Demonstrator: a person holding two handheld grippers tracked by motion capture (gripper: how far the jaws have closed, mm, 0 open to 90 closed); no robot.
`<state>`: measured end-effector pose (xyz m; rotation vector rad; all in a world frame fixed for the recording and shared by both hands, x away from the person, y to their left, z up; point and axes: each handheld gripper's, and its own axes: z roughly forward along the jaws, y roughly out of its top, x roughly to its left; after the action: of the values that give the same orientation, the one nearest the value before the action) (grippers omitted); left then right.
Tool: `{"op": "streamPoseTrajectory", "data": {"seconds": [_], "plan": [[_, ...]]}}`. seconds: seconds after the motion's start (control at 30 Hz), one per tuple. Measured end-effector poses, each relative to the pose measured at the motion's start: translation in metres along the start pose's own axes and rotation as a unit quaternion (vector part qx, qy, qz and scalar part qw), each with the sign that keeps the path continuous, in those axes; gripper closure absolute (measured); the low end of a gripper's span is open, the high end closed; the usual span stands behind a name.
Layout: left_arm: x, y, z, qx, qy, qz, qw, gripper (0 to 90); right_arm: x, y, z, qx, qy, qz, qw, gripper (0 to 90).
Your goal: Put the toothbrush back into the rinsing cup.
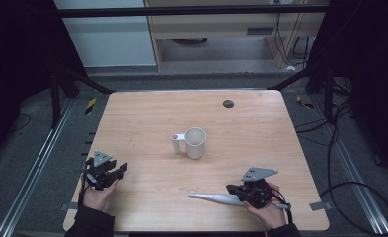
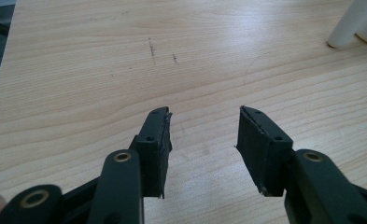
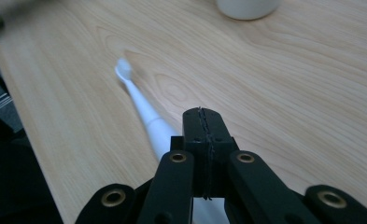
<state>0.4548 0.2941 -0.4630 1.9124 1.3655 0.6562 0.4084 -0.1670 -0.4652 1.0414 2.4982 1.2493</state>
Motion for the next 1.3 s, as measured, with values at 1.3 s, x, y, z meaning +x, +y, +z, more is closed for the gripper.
{"op": "streamPoseTrajectory", "data": {"seconds": [1.3], "plan": [[0.000,0.000,0.001,0.004,0.005,0.004,1.0000,55.5,0.011,0.008,0.050,0.047,-0.011,-0.011,0.9988,90.0]]}}
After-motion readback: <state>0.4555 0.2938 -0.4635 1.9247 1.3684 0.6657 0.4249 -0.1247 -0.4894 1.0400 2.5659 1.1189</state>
